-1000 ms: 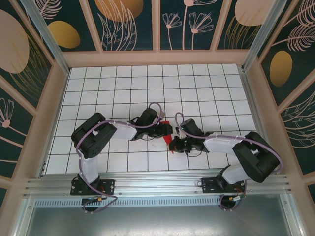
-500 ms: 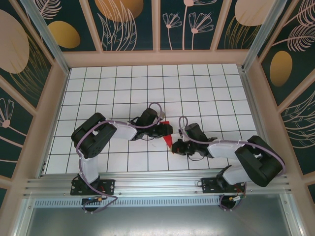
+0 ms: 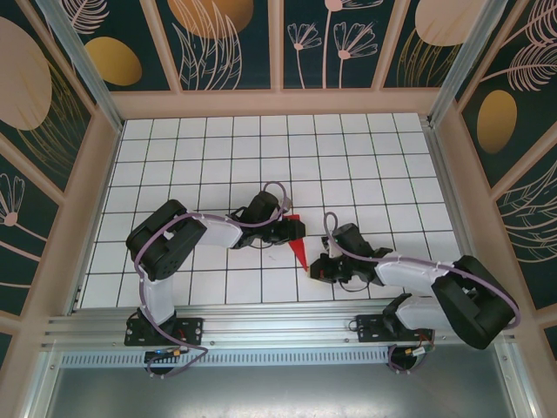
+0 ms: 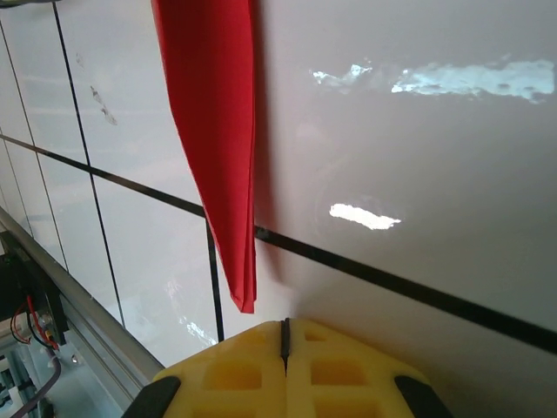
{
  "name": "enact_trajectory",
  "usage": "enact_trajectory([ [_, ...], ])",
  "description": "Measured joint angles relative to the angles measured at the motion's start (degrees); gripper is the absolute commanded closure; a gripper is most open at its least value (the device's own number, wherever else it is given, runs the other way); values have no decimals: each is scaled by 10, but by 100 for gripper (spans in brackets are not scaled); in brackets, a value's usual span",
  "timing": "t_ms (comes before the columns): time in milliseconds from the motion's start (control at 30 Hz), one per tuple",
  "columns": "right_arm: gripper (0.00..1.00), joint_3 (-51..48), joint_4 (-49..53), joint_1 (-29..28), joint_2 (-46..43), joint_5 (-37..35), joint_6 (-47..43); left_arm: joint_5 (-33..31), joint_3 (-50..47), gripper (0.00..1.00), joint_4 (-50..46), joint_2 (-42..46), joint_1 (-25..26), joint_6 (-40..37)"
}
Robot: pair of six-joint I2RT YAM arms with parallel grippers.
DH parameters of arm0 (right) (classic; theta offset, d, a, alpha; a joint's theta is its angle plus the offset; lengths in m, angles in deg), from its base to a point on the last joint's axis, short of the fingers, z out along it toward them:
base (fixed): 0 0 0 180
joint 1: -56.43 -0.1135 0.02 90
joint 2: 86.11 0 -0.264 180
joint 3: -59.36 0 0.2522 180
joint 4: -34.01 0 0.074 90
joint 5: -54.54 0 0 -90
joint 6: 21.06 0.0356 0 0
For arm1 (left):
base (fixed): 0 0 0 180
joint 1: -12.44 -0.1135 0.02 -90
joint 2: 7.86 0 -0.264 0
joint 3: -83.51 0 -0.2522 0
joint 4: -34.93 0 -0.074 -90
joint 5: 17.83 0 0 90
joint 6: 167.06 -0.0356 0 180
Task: Fold a paper plane with a square sheet of paper (pick it up from the middle)
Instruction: Fold the wing for the fifth time at the center of the table.
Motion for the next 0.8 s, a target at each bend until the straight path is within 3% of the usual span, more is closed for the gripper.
enact_trajectory([
  [200, 96, 44, -16, 0, -12, -7, 16, 1, 2, 59, -2, 0, 0, 0],
  [533, 97, 62, -93, 5, 104, -18, 43, 1, 4, 59, -5, -1, 0, 0],
  [800, 100, 56, -117, 10, 138, -15, 43, 1, 9, 56, -12, -1, 0, -3],
])
